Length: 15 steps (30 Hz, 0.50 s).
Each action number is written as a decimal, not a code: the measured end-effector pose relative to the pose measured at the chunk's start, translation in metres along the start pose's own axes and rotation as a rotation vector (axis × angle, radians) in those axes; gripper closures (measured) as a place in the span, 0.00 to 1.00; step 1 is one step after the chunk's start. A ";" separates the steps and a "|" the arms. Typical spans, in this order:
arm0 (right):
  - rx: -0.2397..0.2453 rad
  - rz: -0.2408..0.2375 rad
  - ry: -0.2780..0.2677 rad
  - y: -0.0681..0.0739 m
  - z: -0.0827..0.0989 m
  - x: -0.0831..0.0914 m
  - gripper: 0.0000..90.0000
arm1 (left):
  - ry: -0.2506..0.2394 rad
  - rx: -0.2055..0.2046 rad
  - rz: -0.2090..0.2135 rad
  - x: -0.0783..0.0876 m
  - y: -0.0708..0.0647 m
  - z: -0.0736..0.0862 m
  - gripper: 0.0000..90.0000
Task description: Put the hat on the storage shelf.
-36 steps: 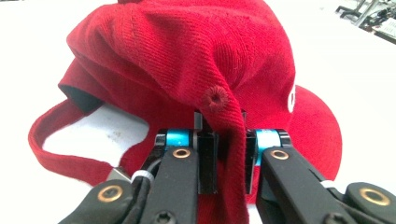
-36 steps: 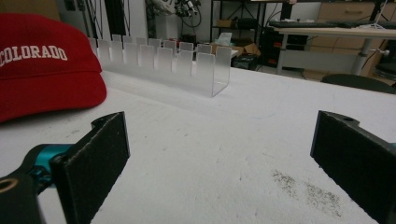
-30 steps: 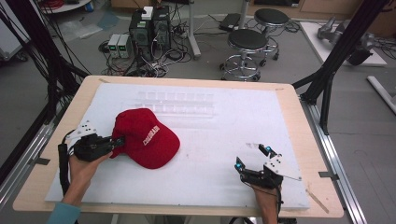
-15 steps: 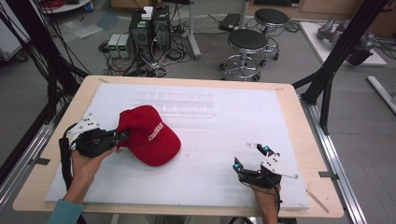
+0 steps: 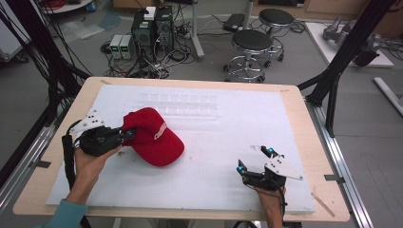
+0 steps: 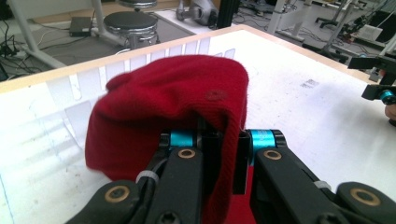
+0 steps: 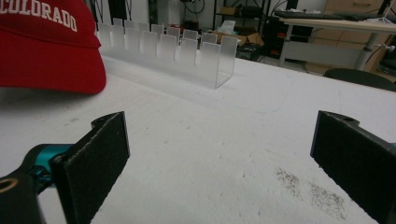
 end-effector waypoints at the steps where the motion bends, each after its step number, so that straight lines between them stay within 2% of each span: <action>1: -0.003 -0.004 -0.001 0.000 -0.002 0.000 0.04 | 0.002 -0.008 -0.001 0.000 -0.001 -0.001 0.97; 9: 0.006 -0.026 -0.029 0.001 -0.024 0.000 0.04 | 0.006 -0.039 0.018 -0.003 -0.015 -0.011 0.97; 15: 0.019 -0.065 -0.073 0.005 -0.054 -0.002 0.04 | 0.026 -0.072 0.026 -0.010 -0.027 -0.013 0.97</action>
Point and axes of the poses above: each handheld gripper's, and its own axes: x roughly backward along the jaws, z roughly out of its underside, y roughly to its left, the point moved 7 cm from there along -x, roughly forward along the jaws, and after that the axes turned 12 degrees about x, right-handed, at the moved point
